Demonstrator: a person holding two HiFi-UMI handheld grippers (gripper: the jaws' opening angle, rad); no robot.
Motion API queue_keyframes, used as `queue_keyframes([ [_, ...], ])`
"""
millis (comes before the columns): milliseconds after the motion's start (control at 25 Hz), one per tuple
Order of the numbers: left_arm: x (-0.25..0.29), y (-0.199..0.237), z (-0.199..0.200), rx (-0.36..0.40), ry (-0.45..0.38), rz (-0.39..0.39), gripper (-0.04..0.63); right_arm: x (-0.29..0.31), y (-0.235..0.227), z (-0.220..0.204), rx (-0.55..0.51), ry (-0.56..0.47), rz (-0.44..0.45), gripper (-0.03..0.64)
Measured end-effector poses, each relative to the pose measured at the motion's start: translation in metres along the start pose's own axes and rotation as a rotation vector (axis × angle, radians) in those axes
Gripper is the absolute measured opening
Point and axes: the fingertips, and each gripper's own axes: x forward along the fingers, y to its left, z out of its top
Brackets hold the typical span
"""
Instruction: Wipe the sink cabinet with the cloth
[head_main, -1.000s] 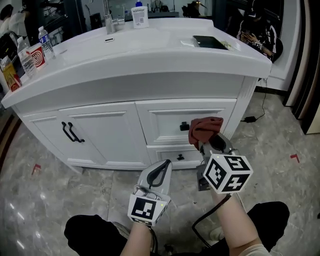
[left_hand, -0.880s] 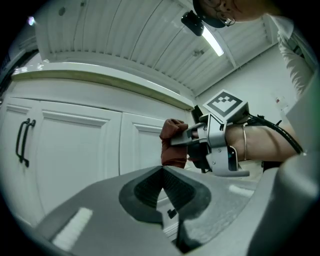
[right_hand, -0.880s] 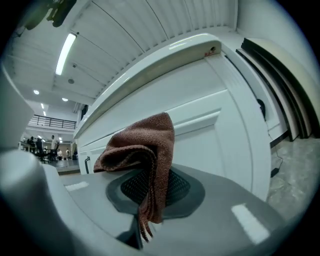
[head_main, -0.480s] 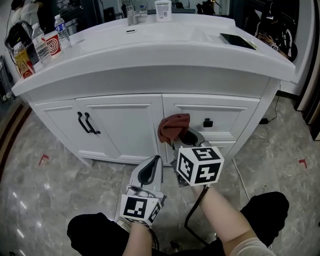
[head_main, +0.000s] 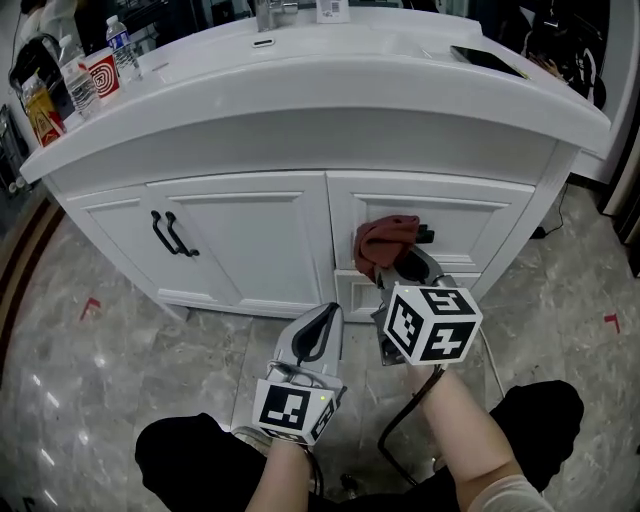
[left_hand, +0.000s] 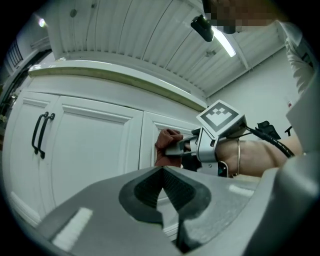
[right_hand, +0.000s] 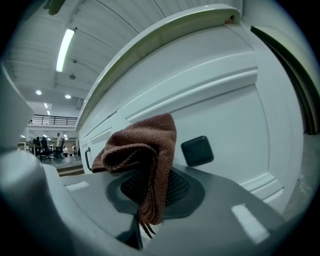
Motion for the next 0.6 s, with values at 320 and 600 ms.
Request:
queue_keyframes([
  [320, 0.016, -0.018, 0.003, -0.005, -0.015, -0.038, 0.0, -0.018, -0.024, -0.002, 0.059, -0.013, -0.024, 0.078],
  [600, 0.034, -0.039, 0.001, -0.02, -0.025, -0.08, 0.0, -0.049, -0.045, 0.008, 0.068, -0.042, -0.053, 0.078],
])
